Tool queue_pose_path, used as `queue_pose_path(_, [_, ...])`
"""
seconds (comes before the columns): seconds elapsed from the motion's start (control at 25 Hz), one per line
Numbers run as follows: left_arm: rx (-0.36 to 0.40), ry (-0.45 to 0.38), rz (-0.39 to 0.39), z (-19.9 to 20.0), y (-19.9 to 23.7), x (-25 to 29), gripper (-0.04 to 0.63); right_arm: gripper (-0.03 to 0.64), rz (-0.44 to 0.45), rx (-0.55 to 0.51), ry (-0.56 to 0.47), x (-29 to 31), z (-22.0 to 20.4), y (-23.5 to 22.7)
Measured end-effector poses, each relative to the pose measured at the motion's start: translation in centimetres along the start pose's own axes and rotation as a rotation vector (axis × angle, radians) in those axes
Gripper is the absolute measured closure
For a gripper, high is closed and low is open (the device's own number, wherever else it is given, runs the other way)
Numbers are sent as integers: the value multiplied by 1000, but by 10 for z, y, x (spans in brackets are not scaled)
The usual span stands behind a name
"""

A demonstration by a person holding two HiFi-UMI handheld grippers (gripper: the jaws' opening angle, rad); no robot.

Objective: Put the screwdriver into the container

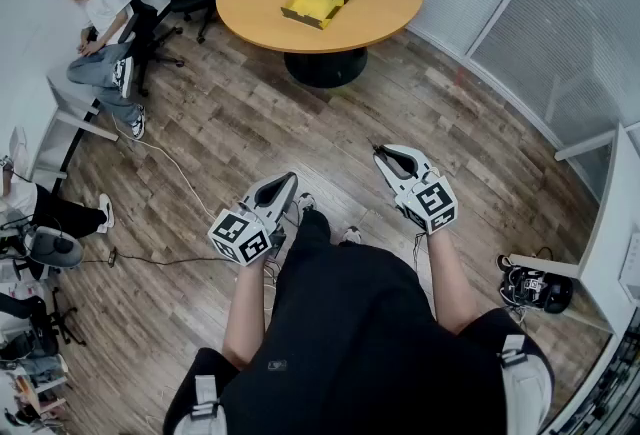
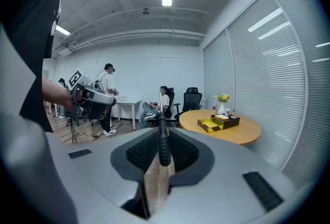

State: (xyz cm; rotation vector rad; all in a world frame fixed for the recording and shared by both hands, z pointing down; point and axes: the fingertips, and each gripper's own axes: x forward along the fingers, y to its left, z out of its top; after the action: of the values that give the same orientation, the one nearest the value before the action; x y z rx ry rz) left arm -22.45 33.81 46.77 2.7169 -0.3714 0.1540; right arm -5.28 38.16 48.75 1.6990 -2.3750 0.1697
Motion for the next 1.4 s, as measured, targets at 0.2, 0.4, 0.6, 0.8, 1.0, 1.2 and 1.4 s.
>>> queue_pose_path(0.2, [2, -4, 4, 5, 7, -4, 591, 560, 18, -10, 7, 3, -9, 5])
queue_pose_path(0.4, [-6, -15, 11, 4, 8, -7, 591, 560, 25, -20, 15, 2, -13, 7])
queue_pose_path(0.6, [-11, -19, 5, 4, 8, -11, 591, 560, 26, -20, 19, 5, -10, 12])
queue_pose_path(0.8, [-19, -16, 4, 4, 13, -7, 591, 561, 46, -21, 34, 11, -12, 13])
queue_pose_path(1.0, [-29, -18, 0, 6, 20, -9, 591, 561, 43, -28, 42, 16, -10, 14])
queue_pose_path(1.2, [-30, -13, -7, 9, 30, -5, 591, 560, 41, -24, 46, 25, -8, 11])
queue_pose_path(1.4, [-38, -7, -26, 13, 39, -4, 591, 561, 23, -22, 41, 33, -1, 11])
